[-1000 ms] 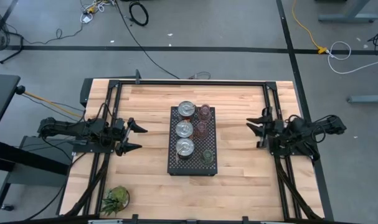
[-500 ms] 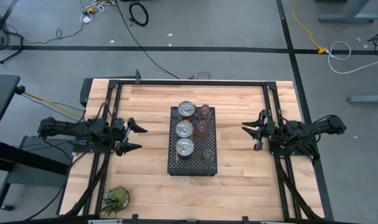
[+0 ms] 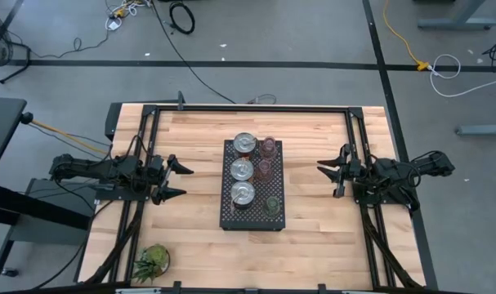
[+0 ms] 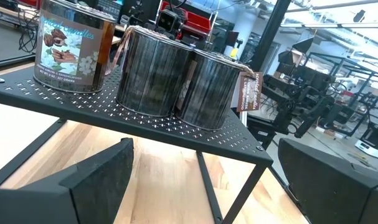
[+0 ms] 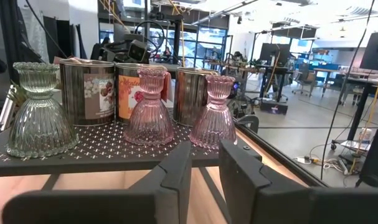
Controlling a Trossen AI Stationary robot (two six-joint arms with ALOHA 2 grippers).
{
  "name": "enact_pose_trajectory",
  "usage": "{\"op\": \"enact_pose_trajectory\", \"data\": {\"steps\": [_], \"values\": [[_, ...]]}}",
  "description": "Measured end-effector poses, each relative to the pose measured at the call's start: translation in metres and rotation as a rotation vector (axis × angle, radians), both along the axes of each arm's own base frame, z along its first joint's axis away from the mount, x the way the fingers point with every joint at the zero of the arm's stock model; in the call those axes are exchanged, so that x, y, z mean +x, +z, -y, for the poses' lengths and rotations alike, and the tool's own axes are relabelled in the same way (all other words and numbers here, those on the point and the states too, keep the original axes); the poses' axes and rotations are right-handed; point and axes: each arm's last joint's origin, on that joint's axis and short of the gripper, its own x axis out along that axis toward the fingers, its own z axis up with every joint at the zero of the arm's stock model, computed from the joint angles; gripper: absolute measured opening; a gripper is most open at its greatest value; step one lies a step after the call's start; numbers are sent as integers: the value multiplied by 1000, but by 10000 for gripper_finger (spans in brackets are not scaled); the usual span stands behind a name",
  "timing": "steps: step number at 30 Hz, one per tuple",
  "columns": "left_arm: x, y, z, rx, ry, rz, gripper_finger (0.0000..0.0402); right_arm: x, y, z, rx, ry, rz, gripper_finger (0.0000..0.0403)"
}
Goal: Pick & Place candle stick holders
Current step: Return to Home Position
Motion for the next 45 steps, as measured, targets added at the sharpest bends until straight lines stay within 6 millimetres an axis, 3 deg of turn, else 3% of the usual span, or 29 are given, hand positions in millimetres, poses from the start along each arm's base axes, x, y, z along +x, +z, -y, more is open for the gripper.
{"op": "enact_pose_trajectory", "data": {"steps": [45], "values": [[0,3,0,-4,0,37,399,0,0,0,0,0,-1,84]]}}
